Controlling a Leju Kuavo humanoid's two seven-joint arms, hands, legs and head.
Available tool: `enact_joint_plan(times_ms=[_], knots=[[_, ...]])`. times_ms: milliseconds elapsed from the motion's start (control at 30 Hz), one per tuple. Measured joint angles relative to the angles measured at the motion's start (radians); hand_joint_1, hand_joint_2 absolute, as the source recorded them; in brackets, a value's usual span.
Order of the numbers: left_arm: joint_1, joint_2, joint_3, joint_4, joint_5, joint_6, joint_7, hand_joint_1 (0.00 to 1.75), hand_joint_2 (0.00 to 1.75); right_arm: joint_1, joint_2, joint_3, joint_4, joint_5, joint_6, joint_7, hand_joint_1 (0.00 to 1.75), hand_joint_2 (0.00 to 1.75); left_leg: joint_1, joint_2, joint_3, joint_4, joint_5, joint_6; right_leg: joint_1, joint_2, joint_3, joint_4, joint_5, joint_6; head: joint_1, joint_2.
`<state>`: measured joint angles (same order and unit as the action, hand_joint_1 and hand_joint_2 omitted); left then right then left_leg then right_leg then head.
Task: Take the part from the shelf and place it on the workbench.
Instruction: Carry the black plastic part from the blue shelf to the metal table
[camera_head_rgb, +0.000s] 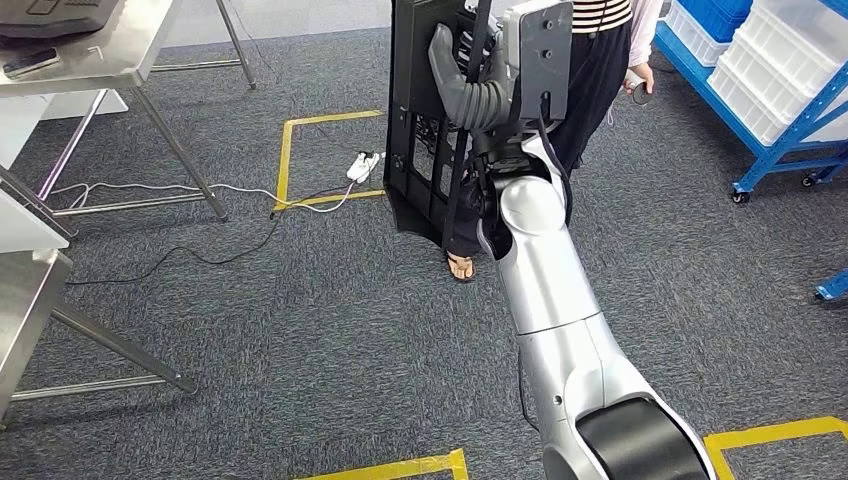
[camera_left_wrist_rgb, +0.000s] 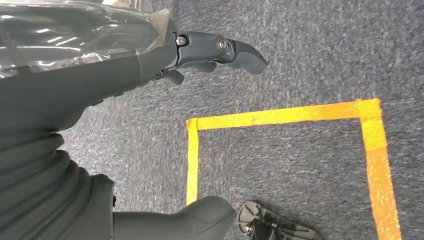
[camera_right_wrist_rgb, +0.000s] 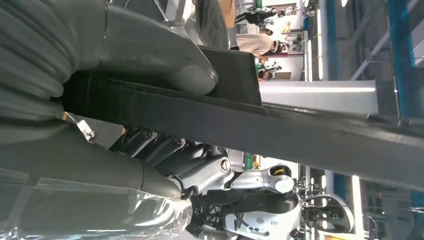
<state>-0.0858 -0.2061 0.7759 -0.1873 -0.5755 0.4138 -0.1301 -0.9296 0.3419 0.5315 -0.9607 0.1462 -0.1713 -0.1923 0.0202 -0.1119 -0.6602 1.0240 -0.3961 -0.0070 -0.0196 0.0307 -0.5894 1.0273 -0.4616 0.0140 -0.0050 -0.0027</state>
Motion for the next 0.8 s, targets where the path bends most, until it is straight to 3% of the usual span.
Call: enact_joint_plan(times_ms=[33, 100, 167, 200, 233, 333, 400, 467, 533, 567, 633, 700, 733, 800], knots=[[0.0, 0.0, 0.0, 0.0, 0.0, 0.001, 0.001, 0.0, 1.75, -0.002, 0.0, 0.006, 0.002, -0.003, 0.0, 0.0, 1.75, 1.75, 0.0, 0.022, -0.011, 0.022, -0.015, -0.004, -0.001, -0.01, 0.002, -0.003, 0.002, -0.009, -0.002, 0.0], [0.0, 0.0, 0.0, 0.0, 0.0, 0.004, 0.004, 0.0, 1.75, -0.005, 0.0, 0.017, 0.006, -0.01, -0.001, 0.0, 1.75, 1.75, -0.002, 0.079, -0.059, 0.127, -0.072, -0.009, 0.002, -0.03, 0.005, -0.006, 0.003, -0.022, -0.007, 0.0], [-0.001, 0.0, 0.001, 0.0, 0.0, 0.005, 0.007, 0.0, 1.75, -0.005, 0.0, 0.03, 0.013, -0.021, -0.003, 0.002, 1.75, 1.75, 0.001, 0.102, -0.118, 0.248, -0.121, -0.013, 0.008, -0.051, 0.006, -0.005, 0.0, -0.027, -0.008, 0.0], [-0.001, 0.0, 0.001, 0.0, 0.0, 0.006, 0.009, 0.0, 1.75, -0.005, 0.0, 0.037, 0.017, -0.026, -0.003, 0.003, 1.75, 1.75, 0.001, 0.106, -0.13, 0.272, -0.124, -0.014, 0.011, -0.062, 0.006, -0.005, -0.001, -0.028, -0.008, 0.0], [-0.001, 0.0, 0.002, 0.0, 0.001, 0.006, 0.011, 0.0, 1.75, -0.005, 0.0, 0.043, 0.02, -0.03, -0.004, 0.003, 1.75, 1.75, 0.001, 0.109, -0.123, 0.258, -0.109, -0.014, 0.012, -0.073, 0.007, -0.005, -0.002, -0.029, -0.008, 0.0], [-0.002, 0.0, 0.004, 0.0, 0.002, 0.007, 0.013, 0.0, 1.75, -0.007, 0.0, 0.059, 0.026, -0.037, -0.007, 0.004, 1.75, 1.75, -0.002, 0.147, -0.024, 0.075, -0.029, -0.007, 0.019, -0.101, 0.012, -0.004, -0.01, -0.026, -0.008, 0.0], [-0.003, -0.001, 0.005, 0.0, 0.003, 0.007, 0.014, 0.0, 1.75, -0.01, -0.001, 0.065, 0.028, -0.04, -0.008, 0.005, 1.75, 1.75, -0.009, 0.162, 0.011, 0.011, -0.014, 0.003, 0.027, -0.116, 0.015, -0.004, -0.016, -0.018, -0.005, 0.0], [-0.004, -0.001, 0.005, 0.0, 0.003, 0.008, 0.014, 0.0, 1.75, -0.012, 0.0, 0.069, 0.031, -0.041, -0.009, 0.005, 1.75, 1.75, -0.015, 0.142, 0.01, 0.006, -0.013, 0.014, 0.03, -0.132, 0.019, -0.005, -0.02, -0.009, -0.003, 0.0], [-0.004, -0.002, 0.006, 0.0, 0.004, 0.008, 0.015, 0.0, 1.75, -0.014, -0.001, 0.072, 0.032, -0.041, -0.01, 0.005, 1.75, 1.75, -0.013, 0.122, 0.016, -0.002, -0.008, 0.027, 0.027, -0.116, 0.011, 0.017, -0.037, -0.003, -0.003, 0.0], [-0.004, -0.002, 0.006, 0.0, 0.004, 0.008, 0.015, 0.0, 1.75, -0.015, -0.001, 0.073, 0.033, -0.042, -0.011, 0.005, 1.75, 1.75, -0.01, 0.114, 0.02, -0.006, -0.005, 0.033, 0.025, -0.094, -0.006, 0.056, -0.056, -0.003, -0.001, 0.0], [-0.005, -0.002, 0.008, 0.0, 0.004, 0.008, 0.015, 0.0, 1.75, -0.016, -0.003, 0.073, 0.036, -0.042, -0.012, 0.005, 1.75, 1.75, -0.008, 0.094, 0.021, -0.008, -0.003, 0.041, 0.019, -0.049, -0.07, 0.188, -0.108, -0.009, 0.002, 0.0], [-0.005, -0.001, 0.01, 0.0, 0.004, 0.008, 0.015, 0.0, 1.75, -0.013, -0.004, 0.074, 0.042, -0.043, -0.013, 0.005, 1.75, 1.75, -0.008, 0.07, 0.021, -0.007, -0.004, 0.042, 0.017, -0.037, -0.126, 0.289, -0.133, -0.005, 0.003, 0.0], [-0.005, -0.001, 0.01, 0.0, 0.004, 0.008, 0.015, 0.0, 1.75, -0.012, -0.003, 0.074, 0.044, -0.043, -0.014, 0.005, 1.75, 1.75, -0.008, 0.057, 0.021, -0.007, -0.003, 0.041, 0.016, -0.035, -0.129, 0.286, -0.123, 0.002, 0.004, 0.0], [-0.005, -0.002, 0.01, 0.0, 0.004, 0.008, 0.015, 0.0, 1.75, -0.011, -0.002, 0.074, 0.046, -0.043, -0.014, 0.005, 1.75, 1.75, -0.007, 0.03, 0.021, -0.006, -0.003, 0.039, 0.011, -0.019, -0.08, 0.17, -0.065, 0.018, 0.004, 0.0]])
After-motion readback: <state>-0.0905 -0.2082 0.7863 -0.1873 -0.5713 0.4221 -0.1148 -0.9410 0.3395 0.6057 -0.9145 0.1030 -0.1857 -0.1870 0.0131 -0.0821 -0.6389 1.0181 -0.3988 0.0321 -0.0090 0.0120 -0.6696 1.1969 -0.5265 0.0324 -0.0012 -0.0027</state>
